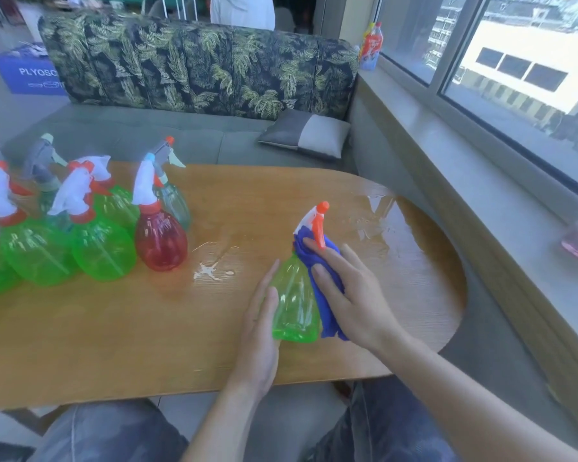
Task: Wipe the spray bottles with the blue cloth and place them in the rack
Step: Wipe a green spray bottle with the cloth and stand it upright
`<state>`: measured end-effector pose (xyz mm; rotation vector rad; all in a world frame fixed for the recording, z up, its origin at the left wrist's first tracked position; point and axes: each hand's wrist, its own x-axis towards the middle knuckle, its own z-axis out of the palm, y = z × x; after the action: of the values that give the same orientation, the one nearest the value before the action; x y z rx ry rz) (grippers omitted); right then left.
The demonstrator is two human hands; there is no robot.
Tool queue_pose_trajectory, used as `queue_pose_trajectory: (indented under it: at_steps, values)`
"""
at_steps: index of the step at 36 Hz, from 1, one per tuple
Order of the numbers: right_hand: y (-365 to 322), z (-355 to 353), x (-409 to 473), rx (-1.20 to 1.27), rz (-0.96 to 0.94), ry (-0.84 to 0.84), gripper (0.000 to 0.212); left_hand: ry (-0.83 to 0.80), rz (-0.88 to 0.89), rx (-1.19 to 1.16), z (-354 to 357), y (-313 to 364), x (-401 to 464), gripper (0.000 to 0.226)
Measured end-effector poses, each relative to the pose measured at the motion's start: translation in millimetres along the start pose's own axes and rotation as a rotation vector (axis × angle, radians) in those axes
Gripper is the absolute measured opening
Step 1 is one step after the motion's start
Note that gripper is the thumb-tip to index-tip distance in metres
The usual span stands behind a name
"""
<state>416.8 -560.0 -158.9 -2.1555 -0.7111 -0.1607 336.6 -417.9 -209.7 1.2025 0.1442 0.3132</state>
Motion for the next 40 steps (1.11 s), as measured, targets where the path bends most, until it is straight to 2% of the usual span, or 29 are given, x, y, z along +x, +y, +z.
queue_pose_trajectory:
  at_steps: [3,7,11,16,19,22,24,28,31,37,40]
  values:
    - [-2,6,-3,-0.106,-0.07,0.008,0.043,0.015,-0.025,-0.026,-1,3,0,0.045]
    - [-6,8,-12,-0.193,-0.296,0.009,0.037,0.043,-0.014,-0.039,-2,4,-1,0.052]
    - [-3,2,-19,-0.297,-0.554,-0.063,0.033,0.091,-0.015,-0.008,-3,5,1,0.052]
    - [2,-10,-28,-0.404,-0.805,-0.17,0.029,0.055,0.017,-0.051,-2,2,0,0.059]
    - [5,-15,-28,-0.344,-0.697,-0.099,0.032,0.054,0.047,-0.045,-3,-1,-1,0.066]
    - [8,-15,-15,-0.201,-0.375,0.032,0.037,0.025,0.037,-0.013,-2,1,-1,0.056]
    - [7,-9,-6,-0.114,-0.207,0.053,0.039,0.017,0.028,0.011,-3,-1,0,0.049]
    - [0,9,-2,-0.018,-0.087,0.041,0.038,0.018,0.031,0.028,-3,-4,1,0.044]
    - [-6,12,-7,-0.048,-0.176,0.039,0.036,0.044,0.044,0.017,-2,-4,2,0.048]
    - [-3,8,-24,-0.215,-0.55,-0.058,0.029,0.096,0.022,0.016,-4,-3,4,0.047]
    - [2,-1,-32,-0.302,-0.683,-0.11,0.028,0.062,0.019,0.006,-1,-3,3,0.045]
